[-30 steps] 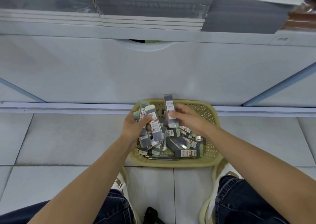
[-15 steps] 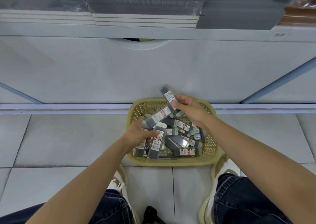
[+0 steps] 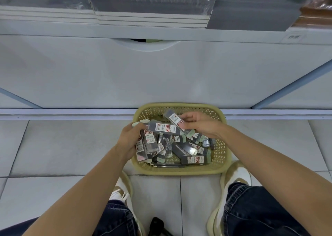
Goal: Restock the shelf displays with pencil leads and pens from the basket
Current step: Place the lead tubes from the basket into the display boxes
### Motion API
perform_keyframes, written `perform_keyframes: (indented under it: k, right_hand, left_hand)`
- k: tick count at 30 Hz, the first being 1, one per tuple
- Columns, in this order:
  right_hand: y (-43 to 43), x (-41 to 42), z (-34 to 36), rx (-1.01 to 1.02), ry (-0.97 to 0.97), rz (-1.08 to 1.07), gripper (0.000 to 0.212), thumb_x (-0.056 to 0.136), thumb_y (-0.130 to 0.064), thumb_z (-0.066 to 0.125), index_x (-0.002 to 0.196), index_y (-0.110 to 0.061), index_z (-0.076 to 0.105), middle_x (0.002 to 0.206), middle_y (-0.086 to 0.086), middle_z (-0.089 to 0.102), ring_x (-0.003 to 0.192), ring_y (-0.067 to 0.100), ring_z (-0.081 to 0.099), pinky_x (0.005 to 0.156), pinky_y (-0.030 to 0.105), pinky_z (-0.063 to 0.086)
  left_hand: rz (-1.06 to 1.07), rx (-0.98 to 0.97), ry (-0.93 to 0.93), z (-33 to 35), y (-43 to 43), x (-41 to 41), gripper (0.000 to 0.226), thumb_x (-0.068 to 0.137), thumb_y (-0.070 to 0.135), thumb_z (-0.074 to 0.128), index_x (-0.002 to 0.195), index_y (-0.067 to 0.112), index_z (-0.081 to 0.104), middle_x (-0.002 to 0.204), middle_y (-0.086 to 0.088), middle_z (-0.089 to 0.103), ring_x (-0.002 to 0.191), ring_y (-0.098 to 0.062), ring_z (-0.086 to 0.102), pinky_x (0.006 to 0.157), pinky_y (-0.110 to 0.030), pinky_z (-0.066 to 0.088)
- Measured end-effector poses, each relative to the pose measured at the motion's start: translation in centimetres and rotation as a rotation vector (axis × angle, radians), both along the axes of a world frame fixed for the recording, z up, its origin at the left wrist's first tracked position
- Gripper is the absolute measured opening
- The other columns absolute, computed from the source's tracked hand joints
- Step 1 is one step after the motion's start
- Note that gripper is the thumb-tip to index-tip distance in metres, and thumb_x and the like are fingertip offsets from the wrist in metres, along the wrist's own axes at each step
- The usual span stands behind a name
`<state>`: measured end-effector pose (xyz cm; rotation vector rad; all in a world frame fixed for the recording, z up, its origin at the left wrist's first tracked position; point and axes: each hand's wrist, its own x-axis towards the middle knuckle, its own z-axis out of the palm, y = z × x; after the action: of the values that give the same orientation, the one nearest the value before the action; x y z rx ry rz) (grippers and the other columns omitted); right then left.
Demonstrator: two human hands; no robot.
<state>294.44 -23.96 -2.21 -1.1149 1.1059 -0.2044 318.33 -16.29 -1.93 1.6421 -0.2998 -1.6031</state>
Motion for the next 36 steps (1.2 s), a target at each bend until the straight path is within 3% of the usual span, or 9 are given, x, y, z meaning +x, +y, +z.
perform_keyframes:
  k: [5,8,12,17,22,25,27,31,36]
  right_hand:
    - [0.3,0.0,0.2,0.014,0.069,0.192,0.036,0.087,-0.006,0.068,0.122,-0.012,0.061,0.117,0.010,0.067,0.106,0.026,0.065,0.092,0.039,0.054]
    - [0.2,-0.4,0.6,0.035,0.049,0.229,0.033,0.088,-0.008,0.067,0.120,-0.015,0.062,0.119,0.013,0.063,0.100,0.023,0.065,0.089,0.040,0.054]
    - [-0.2,-1.3,1.4,0.023,0.088,0.282,0.031,0.086,-0.015,0.071,0.115,-0.022,0.061,0.119,0.012,0.064,0.096,0.027,0.064,0.089,0.055,0.048]
    - [0.0,-0.8,2.8,-0.041,0.115,0.338,0.026,0.083,-0.022,0.074,0.106,-0.027,0.062,0.103,-0.001,0.072,0.085,0.016,0.069,0.065,0.022,0.052]
    - [-0.4,-1.4,4.1,-0.080,-0.027,0.082,0.030,0.079,-0.021,0.076,0.108,-0.024,0.066,0.114,-0.004,0.068,0.096,0.014,0.065,0.080,0.027,0.053]
    - [-0.9,-1.5,5.3,0.037,-0.288,-0.169,0.039,0.074,-0.009,0.072,0.112,-0.014,0.064,0.112,0.009,0.066,0.100,0.021,0.065,0.085,0.033,0.058]
    - [-0.9,-1.4,6.5,0.028,-0.363,-0.271,0.039,0.075,-0.003,0.069,0.112,-0.009,0.064,0.105,0.009,0.070,0.099,0.023,0.066,0.088,0.037,0.057]
    - [-1.1,-1.0,10.1,-0.167,-0.313,-0.400,0.020,0.084,-0.012,0.068,0.104,-0.008,0.067,0.091,0.005,0.075,0.087,0.015,0.070,0.076,0.024,0.057]
    - [-2.2,-2.3,18.7,-0.419,-0.205,-0.355,0.024,0.087,-0.019,0.070,0.107,-0.007,0.065,0.087,0.004,0.075,0.077,0.013,0.068,0.065,0.020,0.055]
  left_hand:
    - [-0.056,0.002,0.103,0.4,-0.3,-0.5,0.017,0.092,0.009,0.061,0.107,0.001,0.064,0.083,-0.016,0.070,0.064,-0.023,0.067,0.055,-0.032,0.058]
    - [-0.121,0.000,0.115,0.5,-0.3,-0.7,0.021,0.090,0.017,0.066,0.105,0.002,0.068,0.083,-0.014,0.073,0.066,-0.022,0.070,0.055,-0.031,0.058]
    - [-0.239,-0.020,0.058,1.1,-0.4,-0.8,0.031,0.085,0.022,0.072,0.108,0.002,0.066,0.085,-0.013,0.074,0.068,-0.022,0.070,0.060,-0.034,0.059]
    - [-0.294,-0.077,-0.003,2.6,-0.4,-2.0,0.057,0.064,0.026,0.082,0.112,0.000,0.063,0.090,-0.015,0.075,0.070,-0.023,0.072,0.058,-0.031,0.056]
    - [-0.300,-0.148,-0.121,3.7,-0.6,-1.7,0.047,0.075,0.016,0.081,0.117,0.009,0.062,0.104,-0.018,0.069,0.081,-0.030,0.068,0.073,-0.042,0.057]
    - [-0.253,-0.218,-0.151,5.5,-1.0,-2.0,0.037,0.076,0.018,0.080,0.110,0.013,0.064,0.089,-0.012,0.069,0.066,-0.021,0.064,0.053,-0.028,0.052]
    - [-0.239,-0.266,-0.187,7.0,-1.3,-2.2,0.028,0.077,0.017,0.080,0.101,0.017,0.066,0.080,-0.008,0.067,0.058,-0.016,0.061,0.045,-0.024,0.047]
    - [-0.320,-0.347,-0.169,10.7,-1.5,-2.8,0.033,0.075,0.011,0.081,0.105,0.016,0.066,0.086,-0.011,0.067,0.061,-0.016,0.060,0.042,-0.022,0.044]
    - [-0.349,-0.477,-0.044,17.0,-2.5,-3.4,0.031,0.078,-0.002,0.073,0.104,0.013,0.067,0.085,-0.008,0.070,0.065,-0.014,0.065,0.041,-0.018,0.040]
